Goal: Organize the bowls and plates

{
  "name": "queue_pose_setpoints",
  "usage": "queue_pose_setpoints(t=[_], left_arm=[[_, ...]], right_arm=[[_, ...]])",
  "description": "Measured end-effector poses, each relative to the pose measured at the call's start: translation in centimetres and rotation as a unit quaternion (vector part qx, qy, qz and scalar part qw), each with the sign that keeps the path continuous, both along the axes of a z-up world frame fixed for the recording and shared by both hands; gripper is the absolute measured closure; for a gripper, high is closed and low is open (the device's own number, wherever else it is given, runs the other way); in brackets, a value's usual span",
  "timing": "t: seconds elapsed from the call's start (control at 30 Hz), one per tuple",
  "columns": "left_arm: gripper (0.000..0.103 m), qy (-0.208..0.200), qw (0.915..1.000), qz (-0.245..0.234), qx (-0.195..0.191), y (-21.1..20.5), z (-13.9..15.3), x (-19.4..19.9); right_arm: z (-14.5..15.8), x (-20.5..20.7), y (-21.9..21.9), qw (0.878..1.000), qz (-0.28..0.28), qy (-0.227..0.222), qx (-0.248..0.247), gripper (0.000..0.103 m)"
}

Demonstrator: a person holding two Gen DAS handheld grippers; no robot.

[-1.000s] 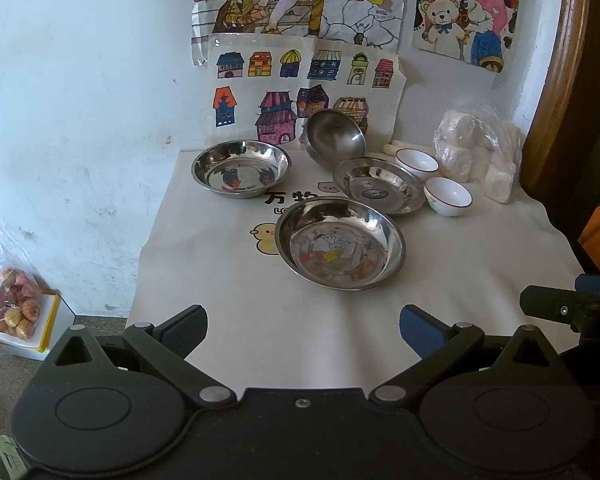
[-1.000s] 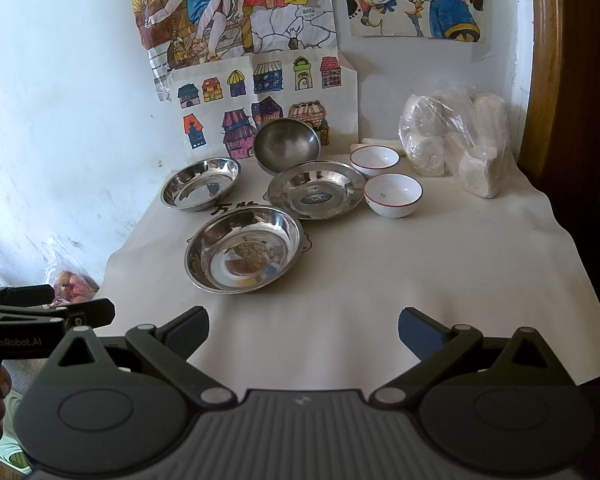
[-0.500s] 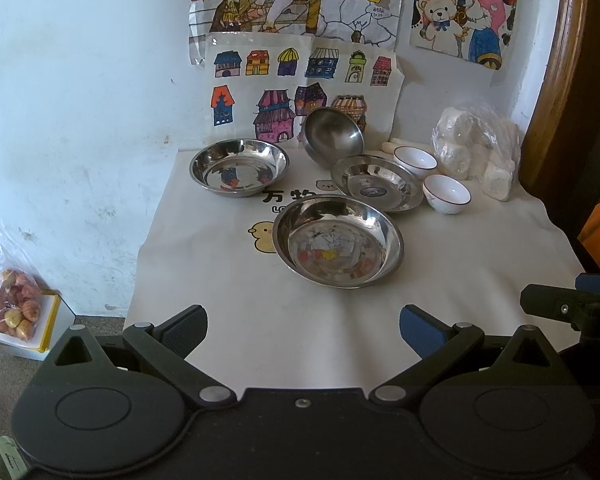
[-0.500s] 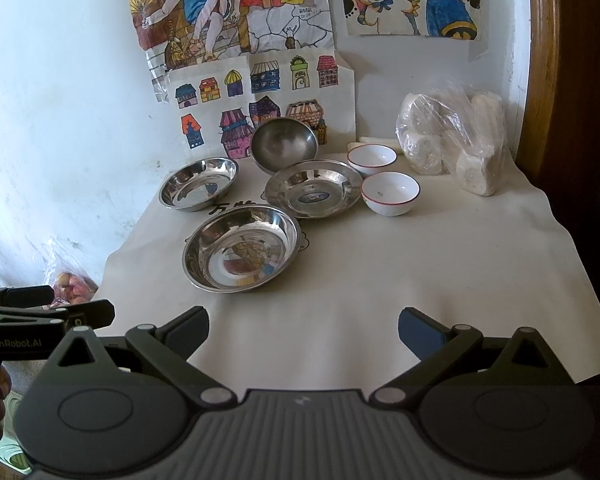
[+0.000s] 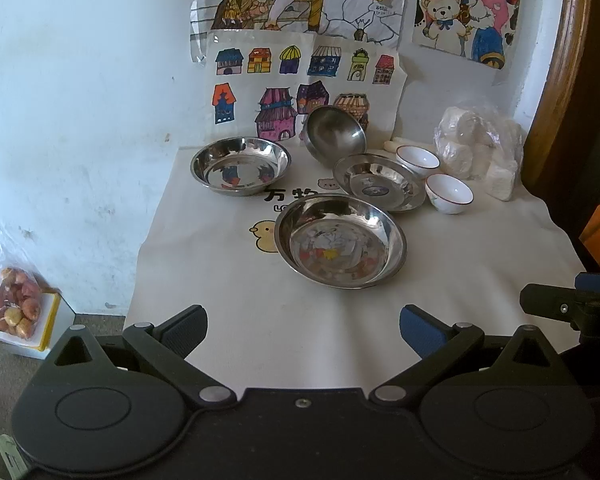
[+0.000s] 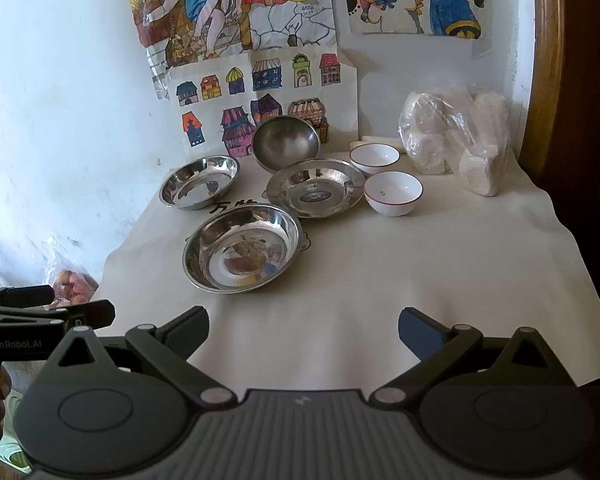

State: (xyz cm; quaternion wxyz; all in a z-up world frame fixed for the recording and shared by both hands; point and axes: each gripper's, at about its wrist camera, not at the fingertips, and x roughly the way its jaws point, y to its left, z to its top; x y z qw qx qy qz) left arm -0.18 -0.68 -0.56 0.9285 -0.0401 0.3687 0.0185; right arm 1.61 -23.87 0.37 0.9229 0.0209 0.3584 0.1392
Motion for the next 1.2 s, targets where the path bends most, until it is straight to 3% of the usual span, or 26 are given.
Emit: queue_pose_setpoints(t=[0.5,0.83,1.2], left_arm=[[0.001,0.008,1.0000,-0.001,0.002,-0.1,-0.4,0.8],[0.001,0.037,0.9993,-0.001,-0.002,-0.6,-1.1,2.5],[0.001,0.077,0.9965,0.015,-0.029,-1.5,-2.4,7.1]], right_arm=[[-0.3,1.2,0.4,1.000,0.000,0.007,0.000,0.000],[-1.2,2.7,0.0,1.000,0.006,0.026,0.005,0.000],[-1.8,7.8,-1.2,0.998,0.043,0.043,0.003,0.000]])
